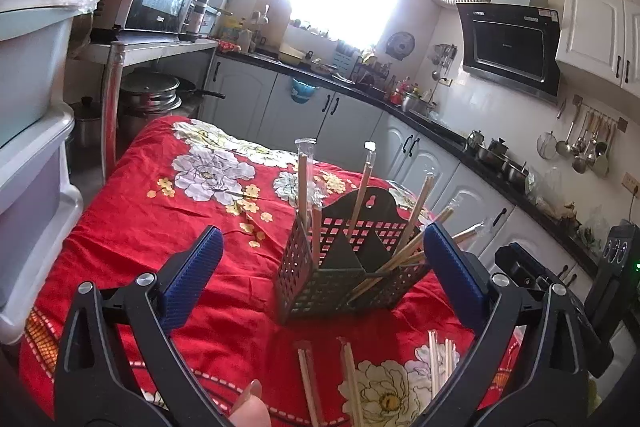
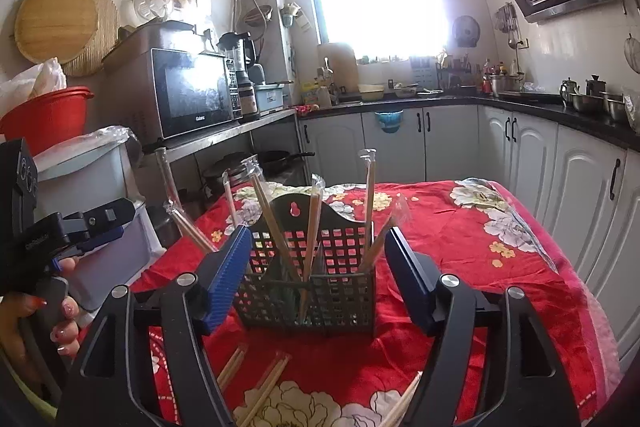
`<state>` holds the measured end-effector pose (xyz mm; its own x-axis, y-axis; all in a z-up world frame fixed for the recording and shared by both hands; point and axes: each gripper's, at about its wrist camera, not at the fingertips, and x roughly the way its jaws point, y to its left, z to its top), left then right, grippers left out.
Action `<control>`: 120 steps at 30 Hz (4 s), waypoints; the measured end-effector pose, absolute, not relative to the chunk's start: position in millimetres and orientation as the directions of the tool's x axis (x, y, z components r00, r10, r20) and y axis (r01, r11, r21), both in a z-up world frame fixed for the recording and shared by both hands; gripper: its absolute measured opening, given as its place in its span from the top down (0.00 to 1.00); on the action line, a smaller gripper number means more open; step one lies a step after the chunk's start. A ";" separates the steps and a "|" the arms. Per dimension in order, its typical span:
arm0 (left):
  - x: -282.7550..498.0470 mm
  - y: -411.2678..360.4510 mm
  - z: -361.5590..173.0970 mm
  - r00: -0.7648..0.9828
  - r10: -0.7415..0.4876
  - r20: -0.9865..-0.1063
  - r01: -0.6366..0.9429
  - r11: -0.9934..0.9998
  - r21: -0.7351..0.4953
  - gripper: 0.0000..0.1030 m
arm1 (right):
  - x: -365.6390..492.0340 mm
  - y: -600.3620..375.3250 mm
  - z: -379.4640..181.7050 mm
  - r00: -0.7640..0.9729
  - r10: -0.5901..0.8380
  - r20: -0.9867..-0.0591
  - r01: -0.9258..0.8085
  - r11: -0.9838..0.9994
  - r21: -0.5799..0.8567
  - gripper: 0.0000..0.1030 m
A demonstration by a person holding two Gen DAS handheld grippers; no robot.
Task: Organize utensils
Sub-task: 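Withdraw both open tools back over the remaining wrapped chopsticks, then close the left tool on a wrapped chopstick while the right tool grasps another, then lift both held chopsticks and lower them upright into the black caddy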
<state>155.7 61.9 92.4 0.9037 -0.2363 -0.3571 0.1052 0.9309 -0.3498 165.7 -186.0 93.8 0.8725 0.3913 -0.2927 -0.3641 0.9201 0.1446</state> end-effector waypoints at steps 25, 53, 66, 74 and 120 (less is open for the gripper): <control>135.6 39.3 59.7 0.850 -0.295 -0.437 0.148 0.929 -0.340 0.10 | 127.2 -201.8 64.9 0.855 0.351 -0.383 -0.331 0.936 0.119 0.31; 157.5 -11.8 2.9 0.700 -0.395 -0.596 0.231 0.914 -0.335 0.10 | 132.4 -254.2 0.2 0.773 0.242 -0.586 -0.173 0.970 0.172 0.30; 184.9 -39.3 -28.4 0.584 -0.440 -0.683 0.257 0.898 -0.359 0.37 | 162.2 -269.3 -33.9 0.684 0.262 -0.681 -0.101 0.958 0.268 0.37; 203.5 -45.5 -45.1 0.540 -0.418 -0.731 0.215 0.908 -0.360 0.43 | 184.1 -270.0 -45.8 0.641 0.280 -0.714 -0.080 0.950 0.301 0.44; 201.9 -31.0 4.6 0.632 -0.406 -0.660 0.245 0.913 -0.327 0.98 | 181.0 -251.7 27.5 0.695 0.474 -0.540 -0.286 0.872 0.397 0.94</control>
<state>201.9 -31.0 4.6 0.6319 -0.4063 -0.6600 0.2450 0.9126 -0.3273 181.0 -251.7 27.5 0.6953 0.4741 -0.5402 -0.2861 0.8720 0.3971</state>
